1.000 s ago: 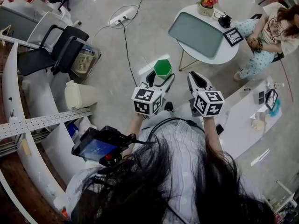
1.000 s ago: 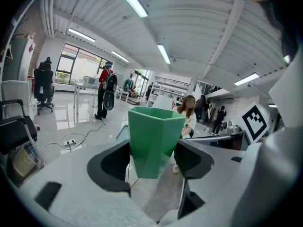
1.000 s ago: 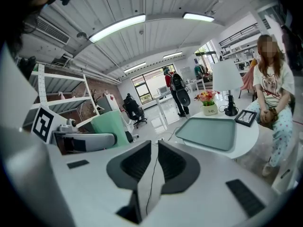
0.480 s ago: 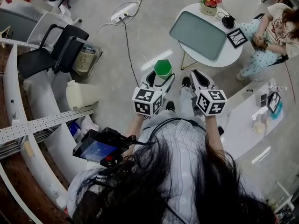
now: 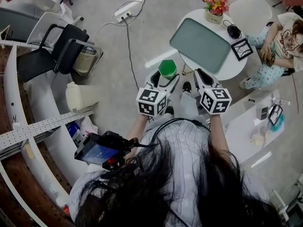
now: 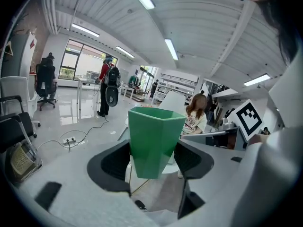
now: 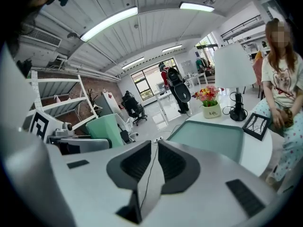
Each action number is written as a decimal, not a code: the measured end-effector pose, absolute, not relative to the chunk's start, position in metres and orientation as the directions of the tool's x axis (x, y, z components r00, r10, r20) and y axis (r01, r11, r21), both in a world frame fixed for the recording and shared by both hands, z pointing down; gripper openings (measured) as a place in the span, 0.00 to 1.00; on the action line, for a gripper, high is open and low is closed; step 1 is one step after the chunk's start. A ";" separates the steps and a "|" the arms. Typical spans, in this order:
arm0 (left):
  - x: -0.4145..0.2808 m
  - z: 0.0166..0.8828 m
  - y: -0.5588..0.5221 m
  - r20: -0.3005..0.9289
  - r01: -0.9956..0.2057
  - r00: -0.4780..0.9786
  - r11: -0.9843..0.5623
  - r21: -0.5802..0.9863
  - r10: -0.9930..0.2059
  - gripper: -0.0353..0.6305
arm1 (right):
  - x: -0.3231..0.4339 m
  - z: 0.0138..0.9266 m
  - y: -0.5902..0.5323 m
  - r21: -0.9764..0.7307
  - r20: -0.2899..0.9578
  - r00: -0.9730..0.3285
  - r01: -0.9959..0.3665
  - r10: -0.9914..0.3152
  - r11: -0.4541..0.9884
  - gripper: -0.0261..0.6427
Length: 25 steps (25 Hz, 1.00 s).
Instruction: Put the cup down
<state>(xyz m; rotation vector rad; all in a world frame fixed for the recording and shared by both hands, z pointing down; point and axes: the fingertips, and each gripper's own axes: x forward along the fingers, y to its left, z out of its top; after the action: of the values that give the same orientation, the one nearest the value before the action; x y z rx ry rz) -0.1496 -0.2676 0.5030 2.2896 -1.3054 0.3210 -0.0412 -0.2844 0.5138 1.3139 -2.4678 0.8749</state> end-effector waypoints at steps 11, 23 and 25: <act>-0.098 0.517 -0.328 0.462 -0.830 0.554 -0.504 0.240 -0.692 0.51 | -0.001 0.535 -0.326 -0.423 0.482 -0.566 -0.819 -0.669 0.388 0.14; -0.031 0.544 -0.371 0.502 -0.768 0.616 -0.603 0.214 -0.607 0.51 | 0.052 0.560 -0.345 -0.448 0.526 -0.519 -0.843 -0.674 0.299 0.14; -0.024 0.550 -0.376 0.511 -0.764 0.619 -0.609 0.215 -0.597 0.51 | 0.058 0.565 -0.346 -0.450 0.534 -0.515 -0.844 -0.671 0.290 0.14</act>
<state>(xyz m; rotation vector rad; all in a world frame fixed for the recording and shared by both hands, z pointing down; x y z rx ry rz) -0.0237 -0.3761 0.5501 2.4308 -1.0807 0.5513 0.0580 -0.3463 0.5645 1.3929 -2.3174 1.0419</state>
